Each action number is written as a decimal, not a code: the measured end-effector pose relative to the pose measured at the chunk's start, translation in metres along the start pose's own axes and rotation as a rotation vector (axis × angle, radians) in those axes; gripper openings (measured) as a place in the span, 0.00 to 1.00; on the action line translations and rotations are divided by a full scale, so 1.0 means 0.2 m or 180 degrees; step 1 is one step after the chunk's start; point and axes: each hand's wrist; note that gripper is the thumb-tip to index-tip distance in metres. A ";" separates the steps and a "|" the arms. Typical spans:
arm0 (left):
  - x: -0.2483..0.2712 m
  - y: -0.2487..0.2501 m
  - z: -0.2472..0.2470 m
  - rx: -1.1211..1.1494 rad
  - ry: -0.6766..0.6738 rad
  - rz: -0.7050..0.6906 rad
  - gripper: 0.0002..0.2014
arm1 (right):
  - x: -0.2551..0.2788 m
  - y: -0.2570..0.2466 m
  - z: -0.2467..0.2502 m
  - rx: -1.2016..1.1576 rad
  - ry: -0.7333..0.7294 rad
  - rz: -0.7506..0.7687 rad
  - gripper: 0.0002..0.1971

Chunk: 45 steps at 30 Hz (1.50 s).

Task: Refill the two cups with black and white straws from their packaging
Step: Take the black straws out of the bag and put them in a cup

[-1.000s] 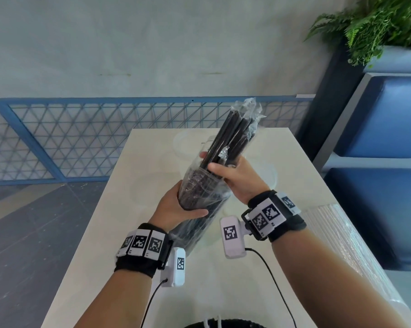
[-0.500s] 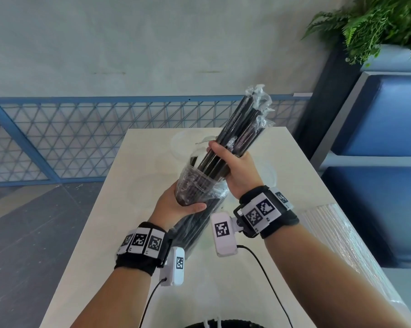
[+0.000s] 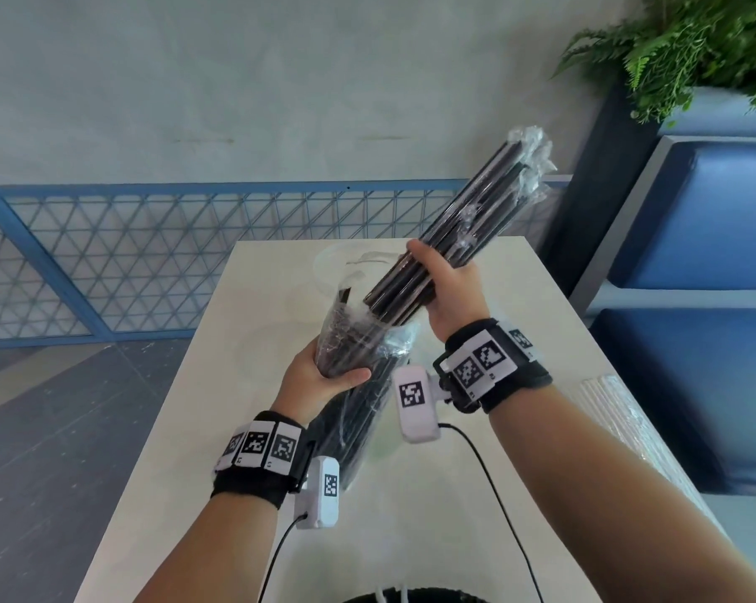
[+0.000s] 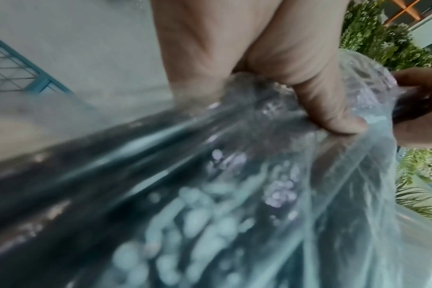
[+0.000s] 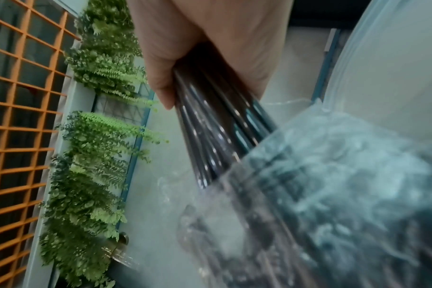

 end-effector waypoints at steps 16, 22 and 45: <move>-0.01 0.02 -0.05 -0.0027 0.0099 -0.0088 0.24 | 0.03 0.06 -0.02 0.0305 0.0025 -0.0308 0.04; -0.03 0.00 -0.03 -0.0014 0.0217 -0.0064 0.20 | -0.07 -0.04 0.06 0.0079 0.0539 -0.0340 0.13; -0.03 0.02 -0.08 0.0586 0.0611 -0.0034 0.19 | -0.09 0.16 0.32 0.1999 0.0899 0.0172 0.16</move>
Point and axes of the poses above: each hand's wrist, its own x-axis away from the middle knuckle, its own z-axis out of the back of the hand, y = z × x, and after that the axes turned 6 degrees about z, right-handed
